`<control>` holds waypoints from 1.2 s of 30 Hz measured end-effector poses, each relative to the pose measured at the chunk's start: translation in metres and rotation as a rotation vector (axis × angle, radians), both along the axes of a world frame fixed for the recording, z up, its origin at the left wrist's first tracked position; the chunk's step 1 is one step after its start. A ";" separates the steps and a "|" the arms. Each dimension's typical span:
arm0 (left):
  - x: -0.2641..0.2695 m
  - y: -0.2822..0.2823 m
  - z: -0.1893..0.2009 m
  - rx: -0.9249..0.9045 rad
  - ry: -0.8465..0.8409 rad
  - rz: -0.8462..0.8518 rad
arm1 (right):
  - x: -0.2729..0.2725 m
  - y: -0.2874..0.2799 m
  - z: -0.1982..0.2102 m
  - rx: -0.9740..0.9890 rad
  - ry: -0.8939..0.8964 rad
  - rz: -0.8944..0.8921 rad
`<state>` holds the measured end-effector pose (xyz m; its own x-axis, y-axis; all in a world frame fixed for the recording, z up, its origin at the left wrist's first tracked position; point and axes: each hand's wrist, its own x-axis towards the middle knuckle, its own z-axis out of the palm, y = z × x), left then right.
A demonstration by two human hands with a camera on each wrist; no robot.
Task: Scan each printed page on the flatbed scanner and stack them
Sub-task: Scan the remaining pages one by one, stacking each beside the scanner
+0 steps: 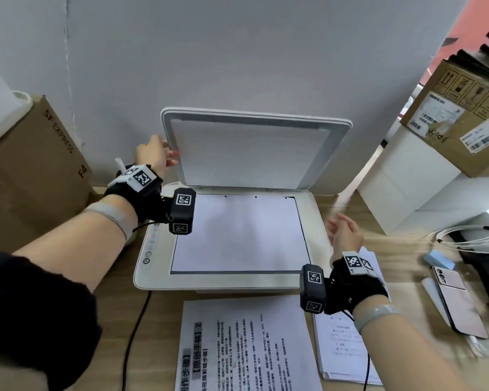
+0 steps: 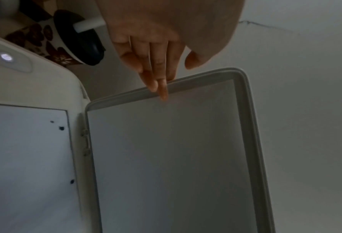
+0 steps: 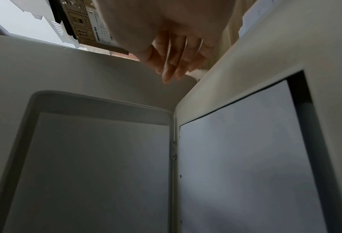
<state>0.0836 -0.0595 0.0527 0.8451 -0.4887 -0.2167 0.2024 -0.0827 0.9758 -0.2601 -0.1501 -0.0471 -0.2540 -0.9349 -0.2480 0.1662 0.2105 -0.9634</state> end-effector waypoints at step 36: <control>-0.013 0.115 -0.128 0.745 -0.200 -0.204 | -0.027 0.040 -0.035 0.165 0.655 0.161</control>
